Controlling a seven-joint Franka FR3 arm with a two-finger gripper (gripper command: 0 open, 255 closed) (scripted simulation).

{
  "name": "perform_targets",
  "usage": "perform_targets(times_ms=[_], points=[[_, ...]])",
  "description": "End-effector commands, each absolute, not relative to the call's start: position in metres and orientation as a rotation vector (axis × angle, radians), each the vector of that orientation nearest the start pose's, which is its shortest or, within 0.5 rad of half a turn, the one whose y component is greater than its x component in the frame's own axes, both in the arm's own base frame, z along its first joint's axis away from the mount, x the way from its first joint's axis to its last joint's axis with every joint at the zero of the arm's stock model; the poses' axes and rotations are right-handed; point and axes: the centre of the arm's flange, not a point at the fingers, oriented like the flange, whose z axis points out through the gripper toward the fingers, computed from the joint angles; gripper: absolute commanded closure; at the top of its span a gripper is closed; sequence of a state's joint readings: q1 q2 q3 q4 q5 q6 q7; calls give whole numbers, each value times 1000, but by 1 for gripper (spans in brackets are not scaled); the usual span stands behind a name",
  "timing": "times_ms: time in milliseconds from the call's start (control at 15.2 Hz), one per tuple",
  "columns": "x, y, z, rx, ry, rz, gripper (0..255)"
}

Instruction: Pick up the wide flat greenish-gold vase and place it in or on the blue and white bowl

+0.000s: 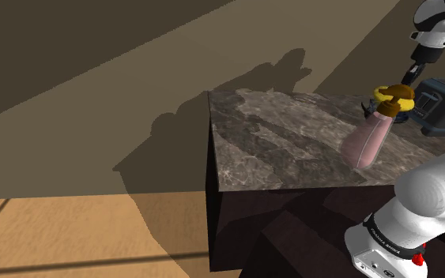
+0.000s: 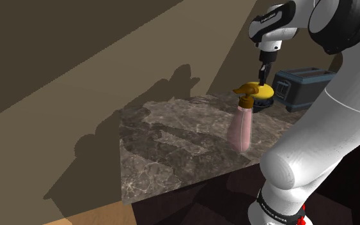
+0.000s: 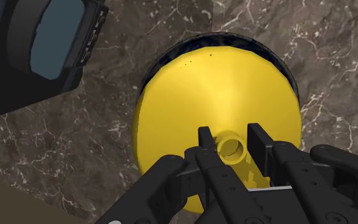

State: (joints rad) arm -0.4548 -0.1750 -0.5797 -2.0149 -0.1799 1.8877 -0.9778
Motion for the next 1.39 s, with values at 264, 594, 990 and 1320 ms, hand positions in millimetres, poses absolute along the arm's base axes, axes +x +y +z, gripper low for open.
perform_targets(times_ms=[264,594,990,1320], points=[[241,-459,493,-3201,-6,83,255],[241,-459,493,-3201,-6,83,255],[241,-459,493,-3201,-6,83,0],[243,-457,533,-3201,-6,83,0]])
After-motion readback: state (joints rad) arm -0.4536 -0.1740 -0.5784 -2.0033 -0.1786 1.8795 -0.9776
